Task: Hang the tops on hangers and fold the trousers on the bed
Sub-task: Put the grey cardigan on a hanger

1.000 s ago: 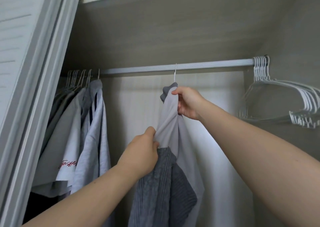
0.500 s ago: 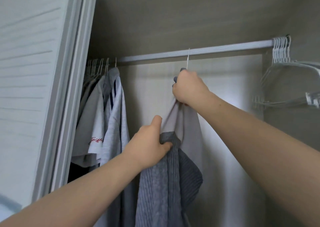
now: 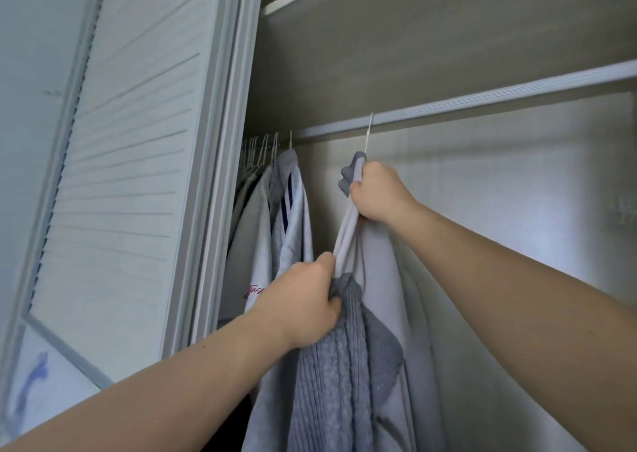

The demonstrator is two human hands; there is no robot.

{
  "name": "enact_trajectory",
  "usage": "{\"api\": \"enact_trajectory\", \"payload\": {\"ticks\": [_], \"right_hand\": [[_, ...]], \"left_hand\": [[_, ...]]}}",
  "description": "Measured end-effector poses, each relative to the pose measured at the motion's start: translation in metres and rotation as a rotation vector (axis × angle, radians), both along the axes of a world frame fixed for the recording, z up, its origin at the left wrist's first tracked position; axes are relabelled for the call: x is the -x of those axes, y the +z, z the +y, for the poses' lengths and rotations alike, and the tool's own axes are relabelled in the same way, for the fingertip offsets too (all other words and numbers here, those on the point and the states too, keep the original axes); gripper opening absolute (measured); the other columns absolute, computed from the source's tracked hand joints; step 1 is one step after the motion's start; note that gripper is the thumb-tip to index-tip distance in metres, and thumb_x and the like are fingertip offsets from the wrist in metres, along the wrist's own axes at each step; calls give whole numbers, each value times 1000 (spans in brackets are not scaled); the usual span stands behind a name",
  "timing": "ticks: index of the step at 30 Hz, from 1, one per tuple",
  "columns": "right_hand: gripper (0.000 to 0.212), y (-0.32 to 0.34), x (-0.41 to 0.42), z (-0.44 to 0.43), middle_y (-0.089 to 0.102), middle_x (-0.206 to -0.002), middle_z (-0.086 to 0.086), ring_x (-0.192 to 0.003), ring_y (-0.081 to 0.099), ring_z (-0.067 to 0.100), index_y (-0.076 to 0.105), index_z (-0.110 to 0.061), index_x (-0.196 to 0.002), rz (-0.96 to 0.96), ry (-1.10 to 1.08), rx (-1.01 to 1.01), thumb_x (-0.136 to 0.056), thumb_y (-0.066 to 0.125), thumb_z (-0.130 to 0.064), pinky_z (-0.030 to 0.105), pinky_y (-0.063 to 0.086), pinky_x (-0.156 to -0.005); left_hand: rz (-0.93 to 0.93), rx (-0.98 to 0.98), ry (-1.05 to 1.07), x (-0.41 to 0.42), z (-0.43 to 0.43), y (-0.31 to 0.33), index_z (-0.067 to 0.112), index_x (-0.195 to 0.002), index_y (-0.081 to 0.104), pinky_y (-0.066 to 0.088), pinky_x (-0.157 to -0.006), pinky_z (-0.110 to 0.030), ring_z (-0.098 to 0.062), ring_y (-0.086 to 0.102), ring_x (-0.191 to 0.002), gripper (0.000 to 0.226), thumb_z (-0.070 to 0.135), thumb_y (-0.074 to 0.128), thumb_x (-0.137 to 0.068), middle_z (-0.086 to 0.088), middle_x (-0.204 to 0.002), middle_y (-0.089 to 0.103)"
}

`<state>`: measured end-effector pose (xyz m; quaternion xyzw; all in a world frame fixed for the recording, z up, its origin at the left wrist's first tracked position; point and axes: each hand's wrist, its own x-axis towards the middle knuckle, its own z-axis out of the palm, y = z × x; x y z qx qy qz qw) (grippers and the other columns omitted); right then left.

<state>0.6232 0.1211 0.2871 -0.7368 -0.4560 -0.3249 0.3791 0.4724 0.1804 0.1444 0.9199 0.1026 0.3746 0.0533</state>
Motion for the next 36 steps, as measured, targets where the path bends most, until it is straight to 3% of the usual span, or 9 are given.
{"api": "enact_trajectory", "payload": {"ticks": [5,9,13,17,21,25,29,32,36], "right_hand": [[30,3,5,31,61,-127,25,-118,57,40,59,2,-122,26,12,8,-101,50,-17,32,43,-85],[28,12,-8,70,66,-111,27,-102,66,41,63,3,-111,55,39,43,-96,51,-17,35,52,-79],[18,20,-18,104,67,-106,27,-87,61,37,62,1,-96,35,77,106,-94,49,-13,29,38,-66],[13,23,-22,125,65,-99,26,-75,54,32,56,-5,-88,38,105,103,-96,48,-11,28,38,-59],[15,19,-27,141,66,-98,25,-76,57,33,57,-5,-88,47,140,97,-98,50,-14,27,37,-54],[23,8,-31,140,67,-103,20,-74,62,32,62,-8,-111,104,231,93,-102,54,-28,27,44,-53],[48,-11,-27,118,62,-132,11,-115,60,31,51,-19,-143,98,262,84,-102,49,-44,34,48,-93],[53,-31,-11,92,50,-147,8,-133,49,28,38,-24,-151,163,316,30,-103,45,-46,35,40,-103],[61,-68,18,49,24,-165,0,-150,23,27,21,-30,-159,98,180,19,-103,37,-50,47,23,-120]], "left_hand": [[56,23,137,-4,26,10,19,-98,42,56,-71,-44,-28,61,-78,17,26,57,-96,-4,-89,55],[48,31,197,-10,42,18,16,-102,45,58,-74,-48,-29,62,-81,13,20,55,-96,-8,-94,59],[52,61,251,-18,53,19,14,-103,45,58,-71,-46,-28,62,-78,11,18,54,-98,-7,-90,58],[71,87,303,-24,66,22,12,-110,45,58,-68,-44,-29,62,-77,15,15,53,-98,-10,-94,58],[92,114,344,-24,80,22,13,-121,45,59,-71,-46,-30,63,-80,26,15,54,-97,-11,-99,59],[93,116,352,-22,87,12,11,-128,44,60,-71,-48,-29,64,-79,33,14,53,-97,-11,-98,61],[48,120,330,-14,87,4,15,-132,40,59,-71,-46,-26,63,-78,38,19,55,-97,-8,-96,61],[-15,144,263,-4,80,-2,18,-128,39,51,-66,-35,-20,58,-80,35,18,56,-97,-3,-94,56],[-95,202,139,19,62,-19,20,-130,43,50,-92,-38,-24,59,-105,37,33,58,-99,-5,-122,53]]}}
